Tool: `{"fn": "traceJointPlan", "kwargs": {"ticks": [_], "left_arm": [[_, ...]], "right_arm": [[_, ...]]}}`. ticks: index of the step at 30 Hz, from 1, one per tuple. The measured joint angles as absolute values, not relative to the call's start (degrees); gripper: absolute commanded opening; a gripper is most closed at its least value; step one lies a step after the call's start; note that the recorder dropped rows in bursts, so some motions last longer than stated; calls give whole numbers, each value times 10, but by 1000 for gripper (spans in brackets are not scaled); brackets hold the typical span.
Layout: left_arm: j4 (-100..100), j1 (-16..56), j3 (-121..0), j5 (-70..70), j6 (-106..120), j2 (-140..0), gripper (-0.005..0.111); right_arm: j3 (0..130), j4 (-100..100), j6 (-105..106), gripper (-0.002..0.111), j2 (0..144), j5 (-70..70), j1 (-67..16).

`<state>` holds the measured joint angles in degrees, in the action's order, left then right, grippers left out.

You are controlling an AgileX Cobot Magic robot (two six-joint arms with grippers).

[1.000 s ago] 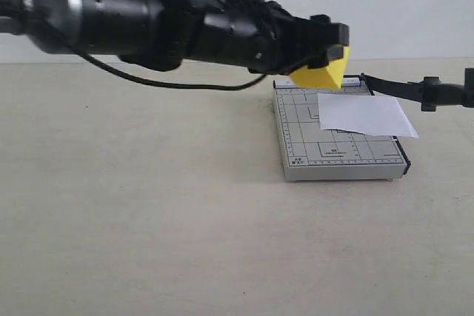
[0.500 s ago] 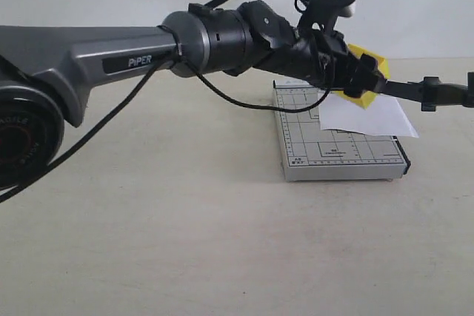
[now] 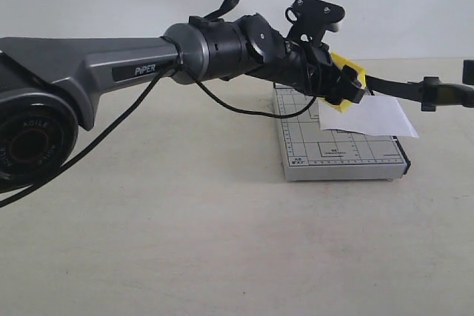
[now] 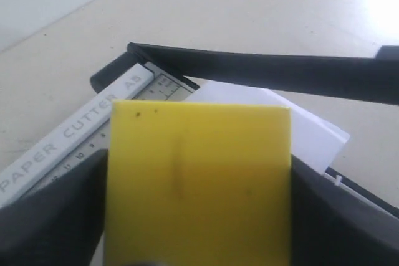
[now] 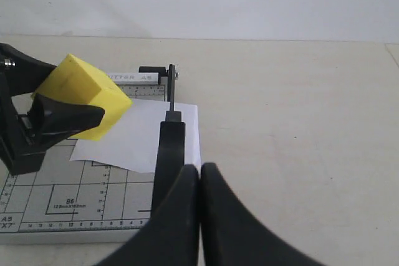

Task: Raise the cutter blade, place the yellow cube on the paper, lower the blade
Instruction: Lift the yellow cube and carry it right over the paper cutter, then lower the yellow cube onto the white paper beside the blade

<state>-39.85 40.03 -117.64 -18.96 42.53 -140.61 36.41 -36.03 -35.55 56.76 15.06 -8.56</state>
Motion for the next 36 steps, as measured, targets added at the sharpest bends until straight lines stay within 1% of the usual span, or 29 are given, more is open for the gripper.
{"fn": "traceJointPlan", "kwargs": {"ticks": [11,24,25,27,29,32,34,35,36], "left_arm": [[-398,398,-1176,-192,453,-1410,4],[-398,398,-1177,-198,461,-1427,5],[-398,398,-1177,-196,463,-1427,6],[-398,398,-1177,-191,470,-1428,14],[-398,398,-1177,-189,473,-1428,29],[-398,398,-1177,-186,477,-1428,58],[-398,398,-1177,-180,477,-1428,72],[-398,398,-1177,-175,477,-1428,77],[-398,398,-1177,-170,477,-1428,80]], "right_arm": [[364,-356,-360,0,568,113,-86],[364,-356,-360,0,568,111,-86],[364,-356,-360,0,568,111,-86],[364,-356,-360,0,568,111,-86],[364,-356,-360,0,568,111,-86],[364,-356,-360,0,568,111,-86],[364,-356,-360,0,568,111,-86],[364,-356,-360,0,568,111,-86],[364,-356,-360,0,568,111,-86]]}}
